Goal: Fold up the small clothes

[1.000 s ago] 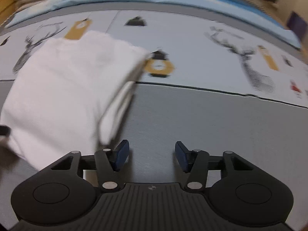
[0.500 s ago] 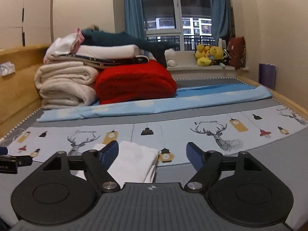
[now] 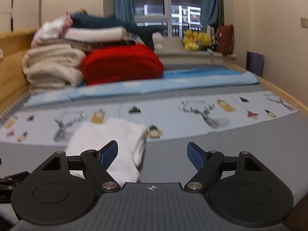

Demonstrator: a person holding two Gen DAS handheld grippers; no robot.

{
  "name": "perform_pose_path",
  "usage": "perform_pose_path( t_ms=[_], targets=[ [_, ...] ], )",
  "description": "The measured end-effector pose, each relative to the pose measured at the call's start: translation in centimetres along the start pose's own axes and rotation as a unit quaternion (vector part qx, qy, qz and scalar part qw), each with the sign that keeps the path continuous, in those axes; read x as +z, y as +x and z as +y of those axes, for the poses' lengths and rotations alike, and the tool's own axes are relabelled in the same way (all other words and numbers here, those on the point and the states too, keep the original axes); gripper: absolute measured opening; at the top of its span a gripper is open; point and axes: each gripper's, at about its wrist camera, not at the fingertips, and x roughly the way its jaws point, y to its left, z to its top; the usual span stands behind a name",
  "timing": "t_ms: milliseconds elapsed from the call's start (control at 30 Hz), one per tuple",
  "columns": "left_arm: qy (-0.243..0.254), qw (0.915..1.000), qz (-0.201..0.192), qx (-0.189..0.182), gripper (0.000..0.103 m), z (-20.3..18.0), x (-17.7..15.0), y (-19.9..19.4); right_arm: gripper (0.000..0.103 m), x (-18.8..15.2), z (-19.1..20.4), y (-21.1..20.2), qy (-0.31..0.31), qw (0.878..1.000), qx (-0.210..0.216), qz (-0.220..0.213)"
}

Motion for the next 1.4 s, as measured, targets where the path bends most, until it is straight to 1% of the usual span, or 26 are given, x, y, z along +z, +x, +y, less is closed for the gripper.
perform_pose_path(
  t_ms=[67, 200, 367, 467, 600, 833, 1400],
  targets=[
    [-0.012, 0.9999, 0.006, 0.009, 0.103, 0.4, 0.3, 0.6, 0.080, -0.3, 0.4, 0.8, -0.009, 1.000, 0.003, 0.019],
    [-0.015, 0.9997, 0.009, 0.016, 0.103, 0.2, 0.5, 1.3, 0.080, -1.0, 1.0, 1.7, -0.023, 0.998, 0.008, 0.049],
    [-0.024, 0.9993, 0.027, -0.005, 0.103, -0.6, 0.4, 2.1, 0.080, -1.4, 1.6, 2.2, -0.043, 0.997, 0.009, 0.065],
    [-0.018, 0.9991, 0.033, -0.017, 0.103, -1.2, 0.2, 2.4, 0.080, -1.5, 1.8, 2.3, -0.043, 0.996, 0.011, 0.073],
    [-0.014, 0.9992, 0.030, -0.022, 0.103, -1.6, 0.0, 2.6, 0.080, -1.7, 2.0, 2.3, -0.049, 0.996, 0.012, 0.074],
    [-0.023, 0.9986, 0.041, -0.023, 0.103, -1.4, -0.1, 3.3, 0.080, -1.8, 2.1, 2.7, -0.048, 0.995, 0.012, 0.083],
    [-0.024, 0.9982, 0.040, -0.037, 0.103, -1.6, -0.1, 3.4, 0.080, -2.3, 2.5, 3.1, -0.065, 0.994, 0.018, 0.091]
  ],
)
